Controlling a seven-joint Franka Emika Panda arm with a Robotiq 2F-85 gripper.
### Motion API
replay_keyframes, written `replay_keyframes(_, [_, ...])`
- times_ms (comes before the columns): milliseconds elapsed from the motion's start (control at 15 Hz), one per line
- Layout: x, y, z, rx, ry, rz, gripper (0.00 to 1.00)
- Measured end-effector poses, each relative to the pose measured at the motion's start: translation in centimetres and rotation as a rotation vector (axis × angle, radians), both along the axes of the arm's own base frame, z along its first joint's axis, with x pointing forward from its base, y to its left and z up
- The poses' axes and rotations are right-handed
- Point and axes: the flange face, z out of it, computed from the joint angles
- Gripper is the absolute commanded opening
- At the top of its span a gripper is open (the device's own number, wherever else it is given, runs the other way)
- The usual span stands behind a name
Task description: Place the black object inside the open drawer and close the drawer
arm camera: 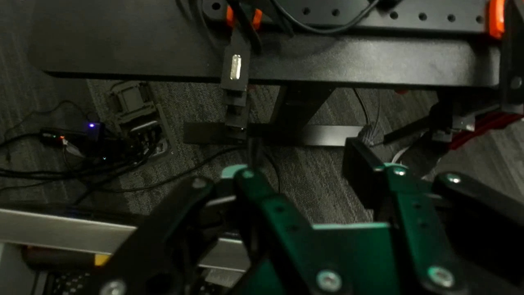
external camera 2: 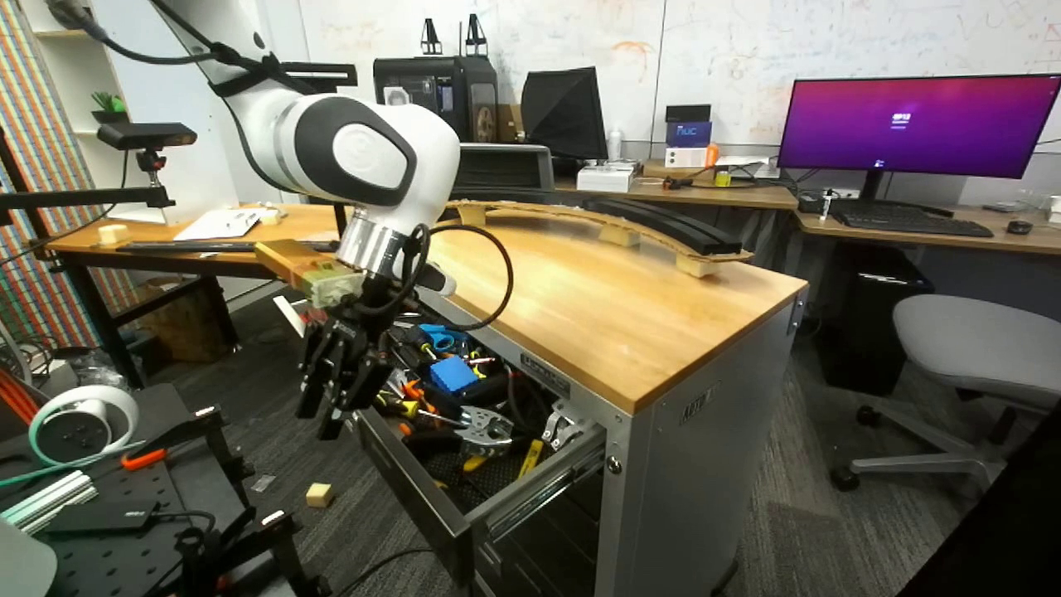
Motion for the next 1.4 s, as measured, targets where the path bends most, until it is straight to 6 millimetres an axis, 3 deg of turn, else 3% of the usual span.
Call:
replay_keyframes(133, [0.4, -0.9, -1.2, 0.002, -0.024, -0.081, 0.05])
replay_keyframes(333, [1.9, -1.6, -2.9, -0.02, -0.028, -0.116, 0.01])
replay_keyframes(533, [3.7, -1.5, -3.7, -0.079, -0.004, -0.102, 0.04])
replay_keyframes(1000, [8.8, 2.0, -4.0, -0.32, -0.053, 0.078, 0.06])
replay_keyframes(1400, [13.6, 3.0, -4.4, -0.39, -0.121, 0.207, 0.07])
